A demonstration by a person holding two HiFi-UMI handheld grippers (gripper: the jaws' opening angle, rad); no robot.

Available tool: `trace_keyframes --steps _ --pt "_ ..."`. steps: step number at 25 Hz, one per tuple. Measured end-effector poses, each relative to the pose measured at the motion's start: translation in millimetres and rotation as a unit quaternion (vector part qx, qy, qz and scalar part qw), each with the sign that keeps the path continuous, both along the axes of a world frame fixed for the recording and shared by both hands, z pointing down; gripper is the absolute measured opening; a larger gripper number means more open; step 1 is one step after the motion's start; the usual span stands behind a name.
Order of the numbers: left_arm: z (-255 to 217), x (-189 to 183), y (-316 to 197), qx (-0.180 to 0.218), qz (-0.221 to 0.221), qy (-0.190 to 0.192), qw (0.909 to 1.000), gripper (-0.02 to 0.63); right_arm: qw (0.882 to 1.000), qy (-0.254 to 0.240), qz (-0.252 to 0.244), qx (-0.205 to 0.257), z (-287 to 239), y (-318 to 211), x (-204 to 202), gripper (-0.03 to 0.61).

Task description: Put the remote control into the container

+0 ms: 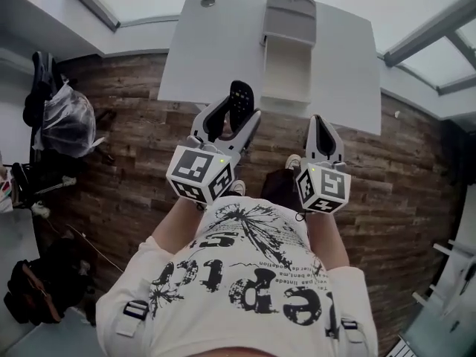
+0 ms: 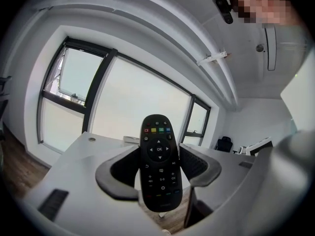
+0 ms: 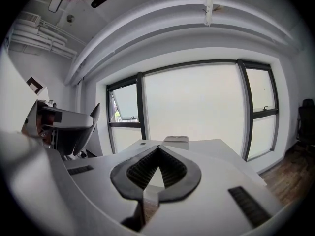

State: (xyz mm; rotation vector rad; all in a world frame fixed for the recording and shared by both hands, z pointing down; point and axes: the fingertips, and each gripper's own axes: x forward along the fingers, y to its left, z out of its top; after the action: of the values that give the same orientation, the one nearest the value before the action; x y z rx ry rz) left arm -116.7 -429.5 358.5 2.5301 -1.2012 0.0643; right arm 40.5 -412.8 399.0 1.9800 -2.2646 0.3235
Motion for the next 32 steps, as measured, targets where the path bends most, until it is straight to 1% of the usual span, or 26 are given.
trace_keyframes --steps 4,10,14,18,21,26,32 --pt "0.5 19.2 -21.1 -0.001 -0.025 -0.002 0.9997 0.262 0.999 0.002 -0.033 0.008 -6.5 -37.6 14.4 0.002" --pt "-2.7 63.4 -51.9 -0.001 -0.063 -0.002 0.998 0.262 0.996 0.01 -0.085 0.023 -22.4 -90.6 48.4 0.002" --pt "-2.3 91.8 -75.8 -0.001 -0.094 0.0 0.9956 0.262 0.993 0.006 -0.118 0.031 -26.5 -125.6 73.8 0.002" --pt "-0.3 115.2 -95.3 -0.001 -0.121 0.01 0.9926 0.262 0.988 0.007 -0.151 0.026 -19.9 -148.6 93.0 0.002" --pt "5.2 134.2 -108.8 -0.005 -0.136 0.007 0.9907 0.262 0.985 0.009 -0.171 0.016 -12.5 -161.7 107.0 0.002" --pt "27.0 150.5 -124.9 -0.035 -0.146 -0.01 0.9886 0.262 0.983 0.0 -0.185 -0.007 7.2 -176.9 119.2 0.002" --pt "45.9 148.3 -150.4 -0.06 -0.131 -0.028 0.9892 0.262 0.985 -0.007 -0.171 -0.033 27.0 -191.8 114.3 0.002"
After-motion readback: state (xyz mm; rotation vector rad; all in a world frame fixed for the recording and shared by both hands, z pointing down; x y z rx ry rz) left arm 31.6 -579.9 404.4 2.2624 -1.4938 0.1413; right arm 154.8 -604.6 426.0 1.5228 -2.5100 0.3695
